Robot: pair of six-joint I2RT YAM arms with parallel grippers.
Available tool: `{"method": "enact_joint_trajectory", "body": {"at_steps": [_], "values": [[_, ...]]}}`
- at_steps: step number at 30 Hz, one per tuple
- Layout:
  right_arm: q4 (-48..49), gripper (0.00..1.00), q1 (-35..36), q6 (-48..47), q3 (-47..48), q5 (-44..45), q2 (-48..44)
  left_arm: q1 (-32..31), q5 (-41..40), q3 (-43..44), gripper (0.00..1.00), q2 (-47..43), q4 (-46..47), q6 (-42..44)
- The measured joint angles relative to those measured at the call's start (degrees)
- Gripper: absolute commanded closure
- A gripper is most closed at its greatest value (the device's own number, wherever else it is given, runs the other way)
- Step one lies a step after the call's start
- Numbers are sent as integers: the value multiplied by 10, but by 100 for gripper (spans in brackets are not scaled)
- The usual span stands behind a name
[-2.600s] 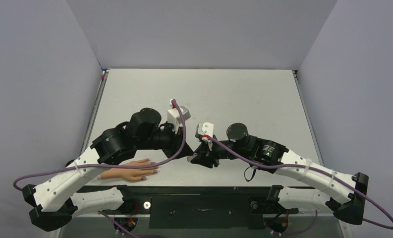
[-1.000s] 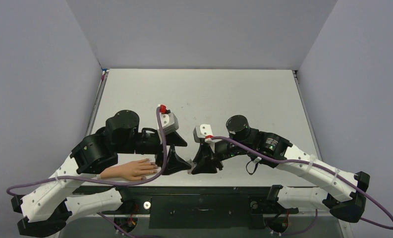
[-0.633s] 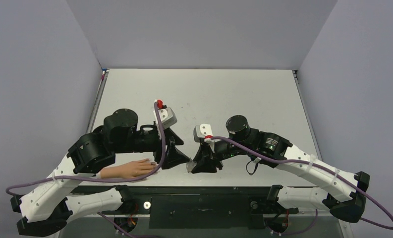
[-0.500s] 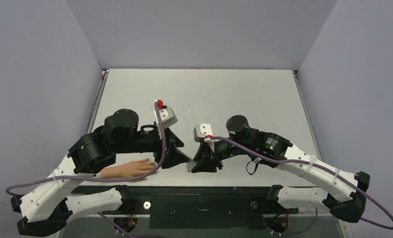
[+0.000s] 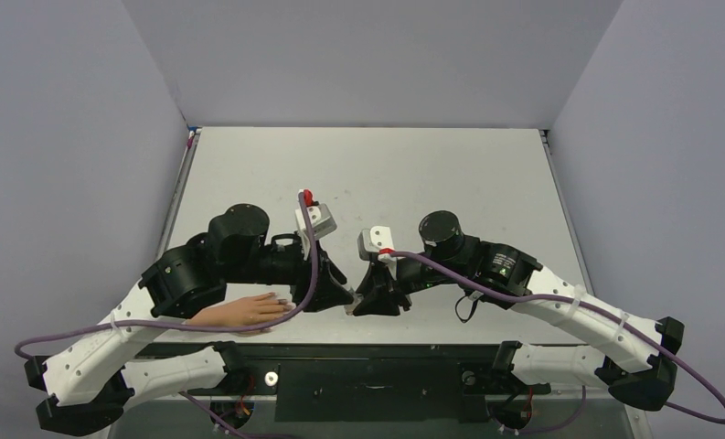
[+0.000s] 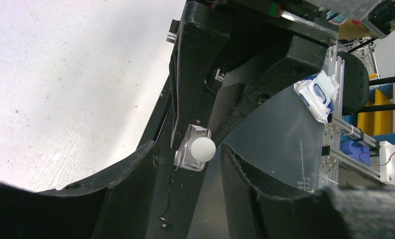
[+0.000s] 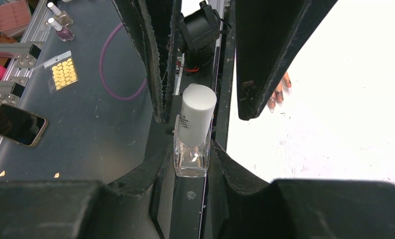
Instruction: Paint the nails
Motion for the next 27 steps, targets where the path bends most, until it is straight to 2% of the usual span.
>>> {"method": "enact_joint_trajectory", "body": {"at_steps": [5, 7, 8, 10, 12, 27], "values": [[0, 100, 0, -2, 2, 1, 0, 0, 5, -6, 66, 2, 19, -6], [0, 100, 0, -2, 2, 1, 0, 0, 7, -6, 76, 4, 24, -8], [0, 100, 0, -2, 2, 2, 0, 0, 9, -6, 84, 5, 25, -9], [-3, 100, 0, -2, 2, 5, 0, 0, 16, -7, 96, 7, 30, -10], [-8, 100, 0, -3, 3, 6, 0, 0, 22, -10, 100, 7, 34, -8], [-58, 100, 0, -3, 35, -29, 10, 1, 102, -27, 100, 1, 67, 50]]}}
